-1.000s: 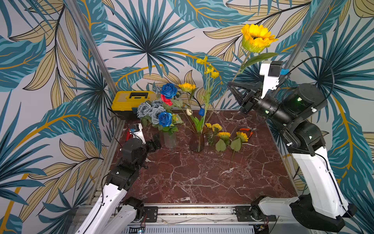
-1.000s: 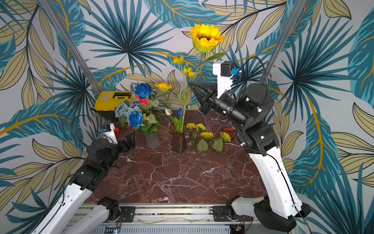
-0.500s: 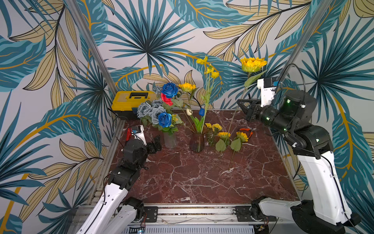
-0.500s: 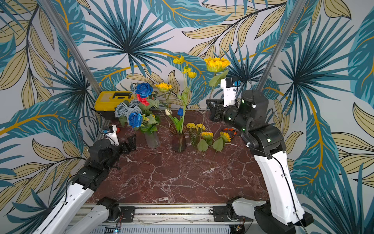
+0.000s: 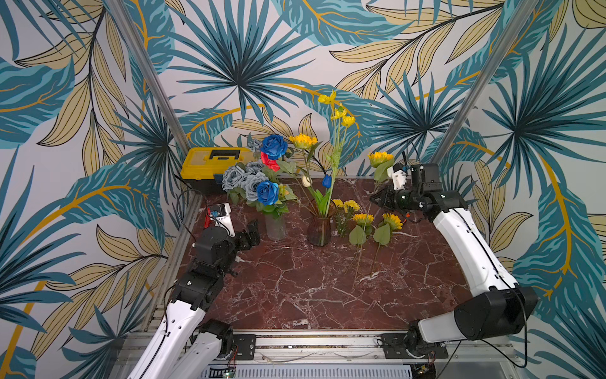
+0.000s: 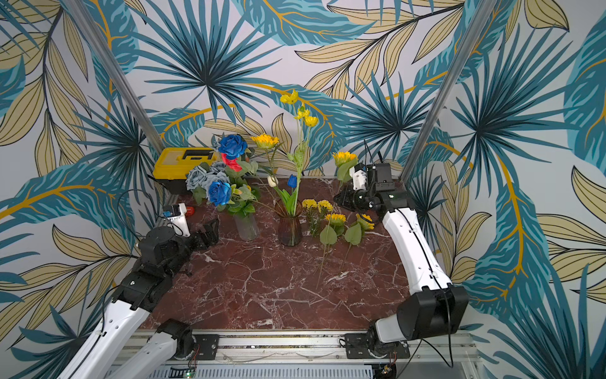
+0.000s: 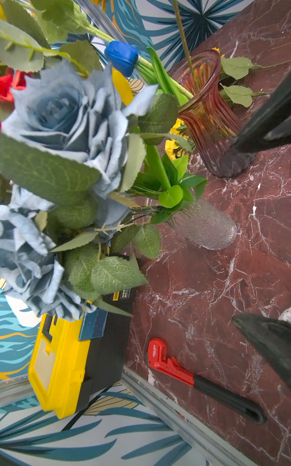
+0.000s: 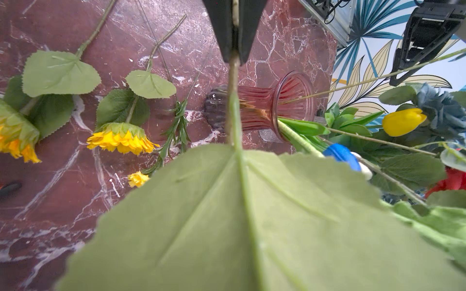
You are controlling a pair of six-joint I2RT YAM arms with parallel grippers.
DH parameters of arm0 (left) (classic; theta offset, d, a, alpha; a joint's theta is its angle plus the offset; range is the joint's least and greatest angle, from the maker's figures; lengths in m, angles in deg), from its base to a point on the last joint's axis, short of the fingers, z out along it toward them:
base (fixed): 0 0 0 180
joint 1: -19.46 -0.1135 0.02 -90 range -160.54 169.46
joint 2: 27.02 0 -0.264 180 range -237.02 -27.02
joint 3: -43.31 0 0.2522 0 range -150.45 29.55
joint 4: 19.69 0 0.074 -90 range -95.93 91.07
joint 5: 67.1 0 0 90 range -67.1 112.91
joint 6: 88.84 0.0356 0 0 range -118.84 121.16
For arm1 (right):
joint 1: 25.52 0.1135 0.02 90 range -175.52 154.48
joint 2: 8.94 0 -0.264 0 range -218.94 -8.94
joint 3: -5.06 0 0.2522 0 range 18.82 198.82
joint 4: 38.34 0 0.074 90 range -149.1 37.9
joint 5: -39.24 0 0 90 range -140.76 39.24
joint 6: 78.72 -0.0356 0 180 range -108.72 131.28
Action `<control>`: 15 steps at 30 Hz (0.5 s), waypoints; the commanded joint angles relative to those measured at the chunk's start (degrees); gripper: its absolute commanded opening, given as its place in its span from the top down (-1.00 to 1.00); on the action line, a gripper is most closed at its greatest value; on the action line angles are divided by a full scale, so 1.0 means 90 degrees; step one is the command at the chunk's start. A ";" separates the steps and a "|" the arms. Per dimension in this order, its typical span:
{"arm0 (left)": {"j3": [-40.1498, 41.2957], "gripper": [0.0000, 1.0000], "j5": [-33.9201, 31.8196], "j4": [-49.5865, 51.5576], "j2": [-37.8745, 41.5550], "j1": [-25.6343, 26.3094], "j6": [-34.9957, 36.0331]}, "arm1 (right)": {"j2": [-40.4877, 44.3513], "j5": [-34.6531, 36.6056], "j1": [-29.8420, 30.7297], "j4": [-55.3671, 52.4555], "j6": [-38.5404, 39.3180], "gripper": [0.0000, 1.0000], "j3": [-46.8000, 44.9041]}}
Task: Pick out yellow flowers from the vase
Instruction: Place the flower at the center of the board.
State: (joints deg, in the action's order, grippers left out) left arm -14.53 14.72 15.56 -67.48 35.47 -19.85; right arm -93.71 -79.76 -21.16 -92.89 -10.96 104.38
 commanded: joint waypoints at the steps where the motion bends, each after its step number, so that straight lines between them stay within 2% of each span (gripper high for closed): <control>1: -0.0339 -0.99 0.0097 0.0311 0.0180 -0.0066 0.0110 | -0.0312 -0.0528 -0.0093 0.0517 -0.0125 1.00 -0.0164; 5: -0.0507 -0.99 0.0094 0.0435 0.0029 -0.0070 0.0279 | -0.0863 -0.0937 -0.0133 0.0609 -0.0053 1.00 -0.0258; 10: -0.0470 -0.99 0.0194 0.0540 -0.0113 -0.0069 0.0249 | -0.1140 -0.0883 -0.0201 0.0902 -0.0024 1.00 -0.0443; 15: -0.0345 -0.99 -0.0031 0.0590 0.0113 -0.0075 0.0260 | -0.1476 -0.1061 -0.0315 0.0890 0.0020 1.00 -0.0500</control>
State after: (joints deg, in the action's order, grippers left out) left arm -17.70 15.31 20.18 -68.05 35.45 -18.52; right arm -105.86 -87.36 -23.42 -86.29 -11.40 101.03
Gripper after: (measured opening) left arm 0.995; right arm 0.074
